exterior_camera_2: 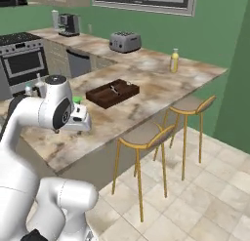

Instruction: Place the drinks on the dining counter in a tight cluster.

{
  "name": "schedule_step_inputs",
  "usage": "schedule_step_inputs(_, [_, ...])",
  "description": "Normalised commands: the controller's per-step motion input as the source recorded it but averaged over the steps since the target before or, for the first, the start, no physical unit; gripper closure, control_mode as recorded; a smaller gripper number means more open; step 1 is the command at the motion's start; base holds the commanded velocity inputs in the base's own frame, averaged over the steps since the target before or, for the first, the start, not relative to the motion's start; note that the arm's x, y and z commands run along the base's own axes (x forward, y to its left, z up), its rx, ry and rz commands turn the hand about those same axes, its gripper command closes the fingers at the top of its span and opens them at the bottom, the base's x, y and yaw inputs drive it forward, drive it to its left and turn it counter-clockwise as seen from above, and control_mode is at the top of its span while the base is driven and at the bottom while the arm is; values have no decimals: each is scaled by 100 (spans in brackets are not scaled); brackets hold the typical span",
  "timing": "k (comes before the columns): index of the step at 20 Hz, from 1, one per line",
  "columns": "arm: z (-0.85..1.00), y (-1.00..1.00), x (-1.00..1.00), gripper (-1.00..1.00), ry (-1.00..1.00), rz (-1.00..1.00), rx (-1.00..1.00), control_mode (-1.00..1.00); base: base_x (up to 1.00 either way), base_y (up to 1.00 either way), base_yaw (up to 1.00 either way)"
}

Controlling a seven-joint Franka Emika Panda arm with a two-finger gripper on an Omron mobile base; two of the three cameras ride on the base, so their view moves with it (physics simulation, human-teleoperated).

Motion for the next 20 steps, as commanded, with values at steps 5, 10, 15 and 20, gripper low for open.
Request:
schedule_step_inputs(5, [0,0,0,-100,0,0,0,100,97,-64,67])
schedule_step_inputs(10, [0,0,0,-100,0,0,0,100,62,-89,56])
schedule_step_inputs(15, [0,0,0,-100,0,0,0,100,8,-100,13])
schedule_step_inputs(20, [0,0,0,-100,0,0,0,100,22,-100,1])
